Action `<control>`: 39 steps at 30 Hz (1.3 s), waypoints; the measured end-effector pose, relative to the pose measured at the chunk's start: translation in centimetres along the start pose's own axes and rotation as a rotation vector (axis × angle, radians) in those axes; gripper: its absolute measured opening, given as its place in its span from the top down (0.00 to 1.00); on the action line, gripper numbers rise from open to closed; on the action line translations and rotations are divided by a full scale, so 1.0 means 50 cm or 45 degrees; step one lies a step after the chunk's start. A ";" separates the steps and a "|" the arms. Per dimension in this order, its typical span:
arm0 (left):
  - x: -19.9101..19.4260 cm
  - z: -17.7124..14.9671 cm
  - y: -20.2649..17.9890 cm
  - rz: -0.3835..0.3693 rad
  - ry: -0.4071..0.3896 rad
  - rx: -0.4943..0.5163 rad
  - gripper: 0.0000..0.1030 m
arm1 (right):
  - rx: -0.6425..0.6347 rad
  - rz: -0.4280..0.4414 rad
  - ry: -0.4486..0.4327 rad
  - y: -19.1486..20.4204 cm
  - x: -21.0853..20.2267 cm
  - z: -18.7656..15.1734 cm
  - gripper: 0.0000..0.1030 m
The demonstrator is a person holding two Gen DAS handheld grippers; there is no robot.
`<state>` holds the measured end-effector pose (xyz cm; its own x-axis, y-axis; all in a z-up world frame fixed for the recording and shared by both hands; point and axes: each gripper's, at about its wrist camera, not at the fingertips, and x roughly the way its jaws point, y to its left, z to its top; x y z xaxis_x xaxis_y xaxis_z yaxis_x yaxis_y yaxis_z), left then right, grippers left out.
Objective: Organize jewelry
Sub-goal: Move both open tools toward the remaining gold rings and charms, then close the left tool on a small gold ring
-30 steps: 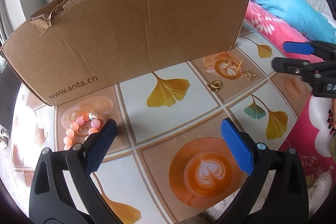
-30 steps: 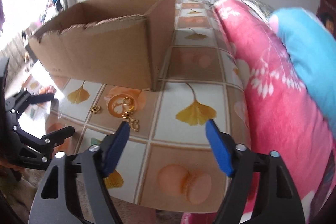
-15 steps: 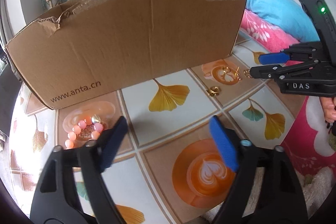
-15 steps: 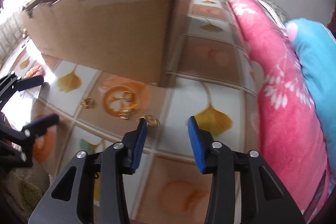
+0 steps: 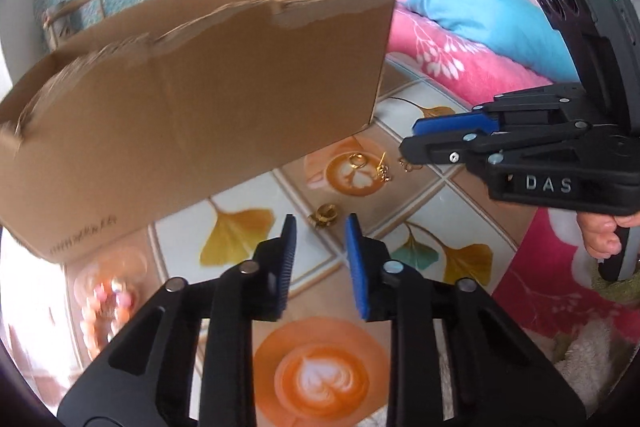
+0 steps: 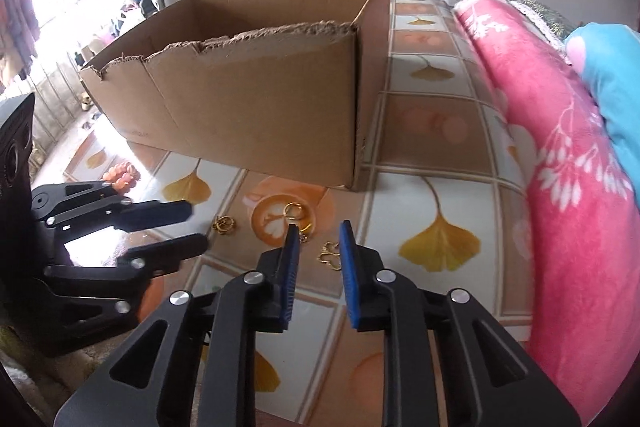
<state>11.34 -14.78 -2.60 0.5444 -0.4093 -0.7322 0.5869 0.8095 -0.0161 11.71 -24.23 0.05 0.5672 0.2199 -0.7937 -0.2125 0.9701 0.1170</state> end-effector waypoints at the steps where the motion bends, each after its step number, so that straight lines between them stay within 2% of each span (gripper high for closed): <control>1: 0.003 0.004 -0.003 0.007 0.007 0.015 0.80 | 0.003 0.008 -0.003 -0.001 0.001 -0.001 0.81; 8: 0.032 0.030 -0.013 0.013 0.067 0.058 0.81 | 0.029 0.046 -0.016 -0.013 0.008 -0.008 0.81; 12: 0.036 0.033 -0.011 0.016 0.086 0.054 0.88 | 0.041 0.049 -0.029 -0.018 0.003 -0.015 0.81; 15: 0.035 0.034 -0.009 0.021 0.094 0.049 0.89 | 0.055 0.050 -0.038 -0.024 0.001 -0.016 0.81; 26: 0.020 0.033 -0.015 0.044 0.063 0.063 0.89 | 0.089 0.044 -0.067 -0.033 -0.019 -0.017 0.81; 28: 0.012 0.032 -0.010 0.049 0.058 0.054 1.00 | 0.090 0.055 -0.074 -0.031 -0.022 -0.013 0.81; 33: 0.001 0.021 0.011 0.058 0.061 0.014 1.00 | 0.057 0.075 -0.084 -0.012 -0.021 0.004 0.81; 39: -0.008 0.013 0.036 -0.010 0.059 -0.063 1.00 | 0.022 0.108 -0.070 0.012 -0.018 0.015 0.81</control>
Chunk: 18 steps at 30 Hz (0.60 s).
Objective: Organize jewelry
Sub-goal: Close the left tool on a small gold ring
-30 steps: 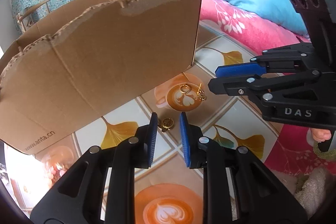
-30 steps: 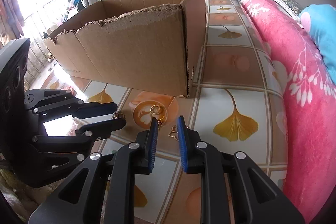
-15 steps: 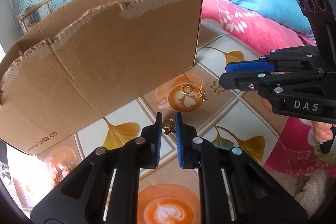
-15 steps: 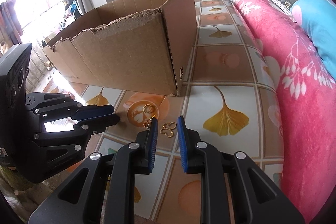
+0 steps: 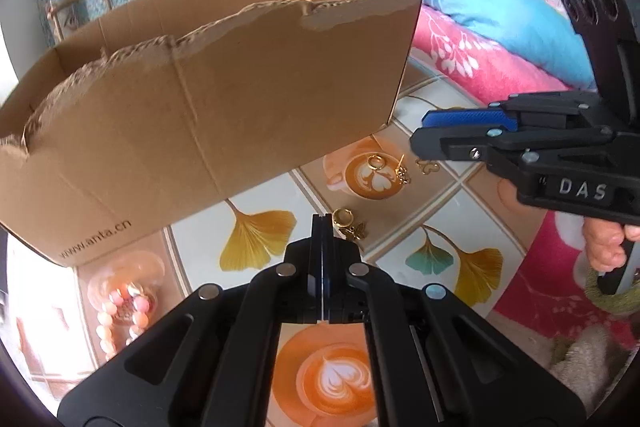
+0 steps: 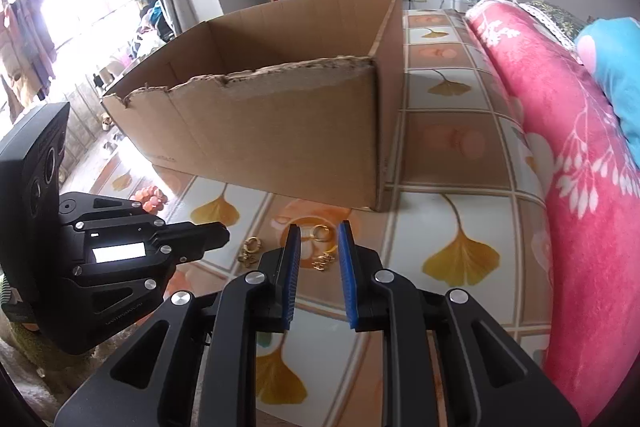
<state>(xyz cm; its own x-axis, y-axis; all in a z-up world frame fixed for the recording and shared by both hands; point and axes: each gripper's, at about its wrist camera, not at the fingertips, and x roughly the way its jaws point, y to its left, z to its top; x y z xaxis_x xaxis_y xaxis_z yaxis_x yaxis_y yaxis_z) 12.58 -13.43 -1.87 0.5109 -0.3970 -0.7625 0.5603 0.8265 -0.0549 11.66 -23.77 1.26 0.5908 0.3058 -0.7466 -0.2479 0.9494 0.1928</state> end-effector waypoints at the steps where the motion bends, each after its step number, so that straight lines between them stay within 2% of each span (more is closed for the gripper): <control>1: -0.003 -0.001 0.002 -0.015 -0.009 -0.005 1.00 | -0.007 0.008 0.003 0.004 0.001 0.000 0.81; 5: -0.007 -0.002 -0.008 -0.056 -0.035 0.023 1.00 | -0.029 0.030 0.016 0.021 0.008 0.002 0.81; 10: 0.012 0.000 -0.022 -0.048 -0.009 0.043 1.00 | -0.012 0.016 0.029 0.021 0.020 0.002 0.81; 18: 0.006 -0.011 -0.032 -0.164 0.029 0.013 1.00 | -0.007 0.036 0.060 0.014 0.036 0.002 0.81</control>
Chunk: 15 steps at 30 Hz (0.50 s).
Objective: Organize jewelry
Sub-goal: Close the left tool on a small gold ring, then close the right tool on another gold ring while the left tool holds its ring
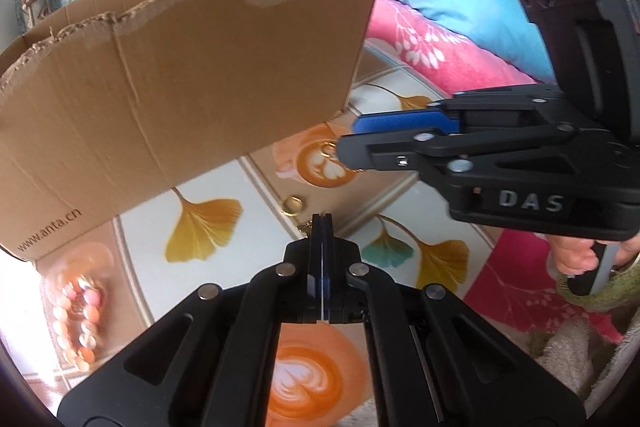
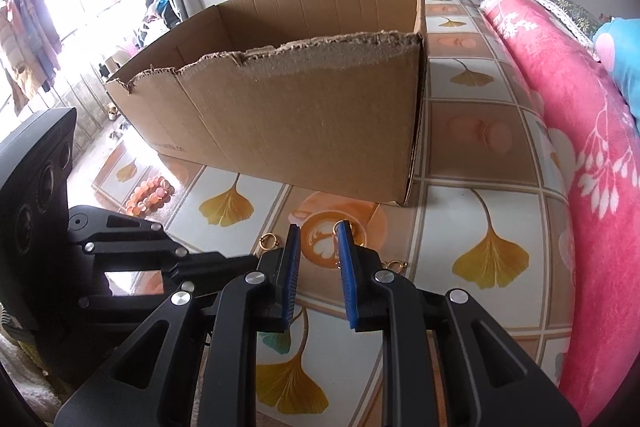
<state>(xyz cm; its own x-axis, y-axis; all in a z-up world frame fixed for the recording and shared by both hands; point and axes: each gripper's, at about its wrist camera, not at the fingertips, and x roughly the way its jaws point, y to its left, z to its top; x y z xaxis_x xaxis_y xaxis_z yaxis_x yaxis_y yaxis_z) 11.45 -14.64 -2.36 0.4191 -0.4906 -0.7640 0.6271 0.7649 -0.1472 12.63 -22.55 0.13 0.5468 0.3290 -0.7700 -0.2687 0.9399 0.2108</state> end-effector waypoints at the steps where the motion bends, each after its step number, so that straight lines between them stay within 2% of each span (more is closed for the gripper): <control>1: 0.000 -0.001 -0.002 -0.008 -0.001 -0.002 1.00 | -0.006 0.009 0.005 0.001 0.003 0.000 0.81; 6: -0.001 -0.006 -0.007 -0.021 0.006 0.014 1.00 | -0.029 -0.025 0.071 0.004 0.029 -0.003 0.81; 11: -0.020 0.000 0.003 0.014 -0.042 0.016 0.99 | 0.004 -0.087 0.094 -0.016 0.019 -0.011 0.81; 14: -0.024 0.010 0.018 0.043 -0.065 -0.005 0.84 | 0.028 -0.104 0.097 -0.029 0.012 -0.013 0.81; 15: -0.021 0.014 0.021 0.059 -0.066 -0.008 0.74 | 0.041 -0.099 0.097 -0.033 0.010 -0.013 0.81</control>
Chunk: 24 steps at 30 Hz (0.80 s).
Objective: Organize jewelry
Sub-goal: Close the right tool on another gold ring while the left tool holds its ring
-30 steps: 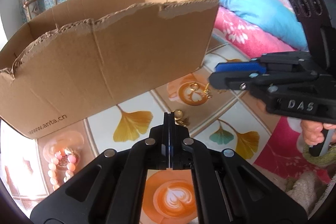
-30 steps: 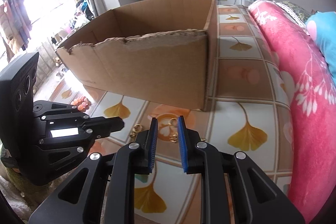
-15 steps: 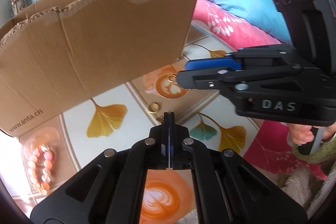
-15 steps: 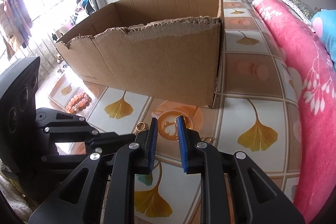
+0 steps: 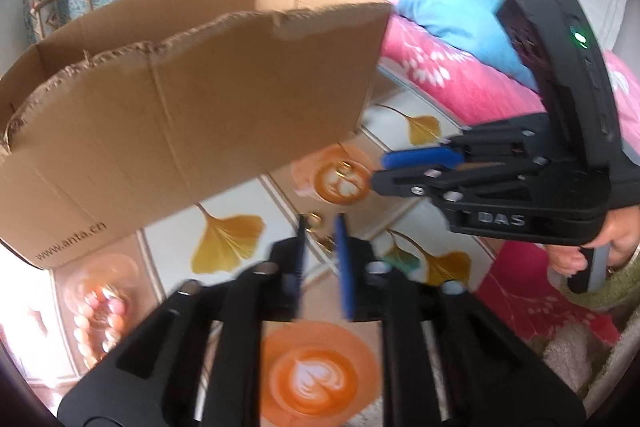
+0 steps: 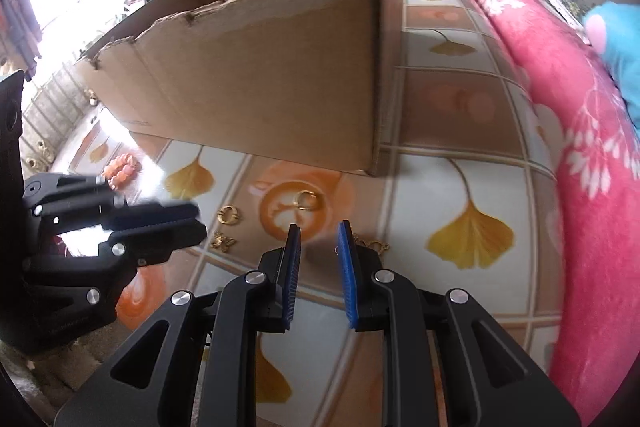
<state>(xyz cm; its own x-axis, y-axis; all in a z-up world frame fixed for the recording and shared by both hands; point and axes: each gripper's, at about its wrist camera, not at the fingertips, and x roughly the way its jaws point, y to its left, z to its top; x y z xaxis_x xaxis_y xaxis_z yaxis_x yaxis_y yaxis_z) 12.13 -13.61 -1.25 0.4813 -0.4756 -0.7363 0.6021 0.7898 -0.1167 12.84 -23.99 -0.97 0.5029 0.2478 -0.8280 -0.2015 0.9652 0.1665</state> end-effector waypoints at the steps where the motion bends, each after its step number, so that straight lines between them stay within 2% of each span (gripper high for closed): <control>1: 0.005 0.005 0.002 0.014 0.000 0.002 0.68 | 0.009 0.005 -0.005 -0.003 -0.002 0.001 0.81; 3: 0.015 0.011 0.003 0.022 0.014 0.012 0.64 | 0.018 0.024 -0.024 -0.004 -0.006 0.003 0.81; 8: 0.044 0.016 0.001 0.042 0.063 0.028 0.64 | 0.016 0.051 -0.063 0.005 -0.008 0.007 0.81; 9: 0.045 0.016 0.000 0.044 0.065 0.035 0.65 | 0.015 0.055 -0.072 0.006 -0.007 0.008 0.81; 10: 0.046 0.017 -0.002 0.055 0.066 0.045 0.71 | 0.014 0.059 -0.076 0.005 -0.007 0.008 0.81; 14: 0.052 0.017 -0.009 0.095 0.076 0.077 0.85 | 0.002 0.065 -0.095 0.006 -0.007 0.013 0.81; 20: 0.055 0.015 -0.022 0.116 0.094 0.149 0.86 | -0.003 0.072 -0.105 0.006 -0.002 0.017 0.81; 24: 0.056 0.016 -0.017 0.107 0.095 0.152 0.87 | -0.008 0.068 -0.105 0.007 -0.002 0.017 0.81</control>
<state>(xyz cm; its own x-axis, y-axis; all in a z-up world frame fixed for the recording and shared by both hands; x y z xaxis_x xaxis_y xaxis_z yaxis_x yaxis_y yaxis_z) 13.47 -15.94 -2.66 0.4868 -0.3764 -0.7883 0.6354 0.7718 0.0239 13.43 -23.59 -0.36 0.5589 0.3054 -0.7710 -0.2351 0.9499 0.2058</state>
